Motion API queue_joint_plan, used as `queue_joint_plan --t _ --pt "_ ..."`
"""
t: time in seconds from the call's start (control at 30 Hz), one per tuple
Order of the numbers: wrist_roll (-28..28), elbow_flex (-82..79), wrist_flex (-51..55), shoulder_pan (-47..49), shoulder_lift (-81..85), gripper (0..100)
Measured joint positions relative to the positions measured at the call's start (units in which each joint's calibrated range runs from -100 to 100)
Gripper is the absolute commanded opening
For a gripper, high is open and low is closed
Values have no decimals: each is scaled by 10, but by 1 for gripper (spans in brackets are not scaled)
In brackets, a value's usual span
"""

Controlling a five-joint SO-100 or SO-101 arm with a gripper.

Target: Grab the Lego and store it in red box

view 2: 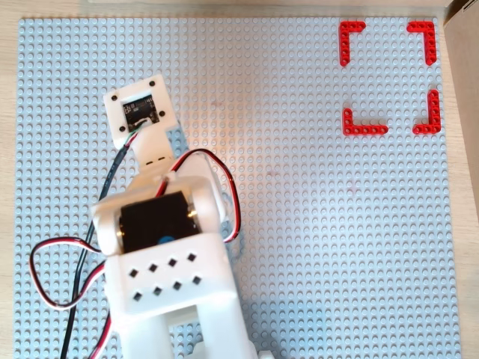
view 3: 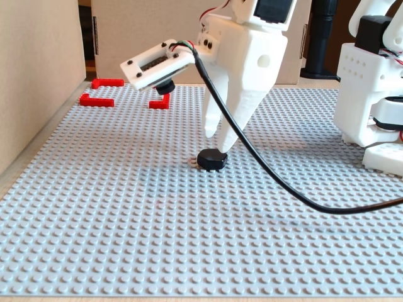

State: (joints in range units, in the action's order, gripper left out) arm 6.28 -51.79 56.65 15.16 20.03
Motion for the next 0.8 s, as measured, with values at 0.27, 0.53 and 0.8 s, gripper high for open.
queue_joint_plan --t 0.27,0.53,0.8 --pt "0 47 17 0 -69 15" --pt "-2 78 31 -1 -98 15" --pt "-7 144 65 -1 -178 15"
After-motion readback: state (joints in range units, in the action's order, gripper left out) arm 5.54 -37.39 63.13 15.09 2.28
